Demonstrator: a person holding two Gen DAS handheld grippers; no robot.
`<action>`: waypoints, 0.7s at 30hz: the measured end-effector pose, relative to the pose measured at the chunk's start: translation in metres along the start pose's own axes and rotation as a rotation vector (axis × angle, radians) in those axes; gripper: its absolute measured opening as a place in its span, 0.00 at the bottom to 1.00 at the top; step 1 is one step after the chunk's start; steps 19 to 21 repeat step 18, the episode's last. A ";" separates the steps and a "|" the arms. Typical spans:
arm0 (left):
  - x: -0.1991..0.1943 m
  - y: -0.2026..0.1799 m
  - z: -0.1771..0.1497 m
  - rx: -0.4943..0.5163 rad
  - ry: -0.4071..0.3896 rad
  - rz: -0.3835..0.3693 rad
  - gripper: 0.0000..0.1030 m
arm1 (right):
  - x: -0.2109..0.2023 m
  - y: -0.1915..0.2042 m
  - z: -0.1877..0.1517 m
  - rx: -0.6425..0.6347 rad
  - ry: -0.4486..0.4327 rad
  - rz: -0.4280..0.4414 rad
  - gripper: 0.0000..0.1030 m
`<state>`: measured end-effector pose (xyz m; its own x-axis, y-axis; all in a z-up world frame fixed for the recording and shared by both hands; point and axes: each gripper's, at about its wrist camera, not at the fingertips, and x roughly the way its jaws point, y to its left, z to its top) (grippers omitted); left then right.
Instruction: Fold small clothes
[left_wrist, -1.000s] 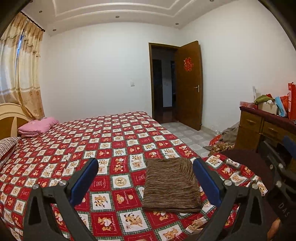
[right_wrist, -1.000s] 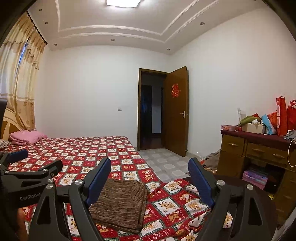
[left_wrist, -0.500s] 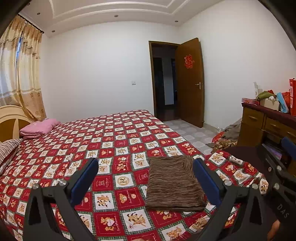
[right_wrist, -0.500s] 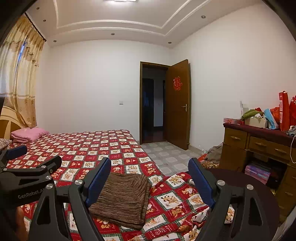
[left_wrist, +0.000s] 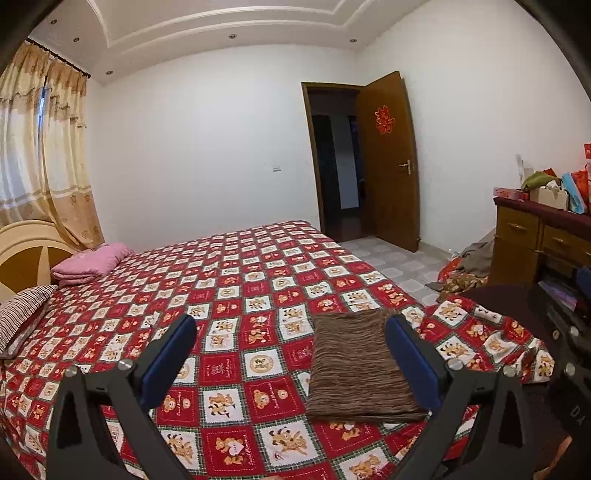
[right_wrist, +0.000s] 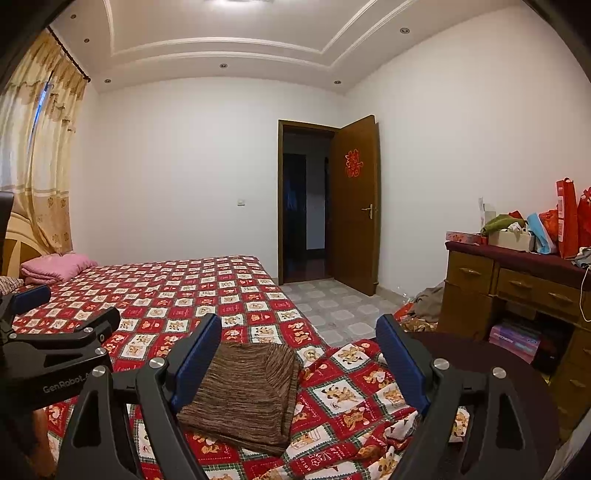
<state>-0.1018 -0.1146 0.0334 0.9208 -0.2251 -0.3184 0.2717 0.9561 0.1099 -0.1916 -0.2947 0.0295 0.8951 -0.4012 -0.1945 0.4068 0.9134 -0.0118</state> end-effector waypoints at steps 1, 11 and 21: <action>0.001 0.000 0.000 0.001 -0.002 0.002 1.00 | 0.001 0.000 0.000 -0.001 0.002 0.000 0.84; 0.005 -0.001 -0.002 0.002 0.018 -0.059 1.00 | 0.003 0.005 -0.003 -0.018 0.015 0.009 0.84; 0.004 -0.007 -0.001 0.017 0.004 -0.023 1.00 | 0.005 0.006 -0.006 -0.023 0.030 0.014 0.84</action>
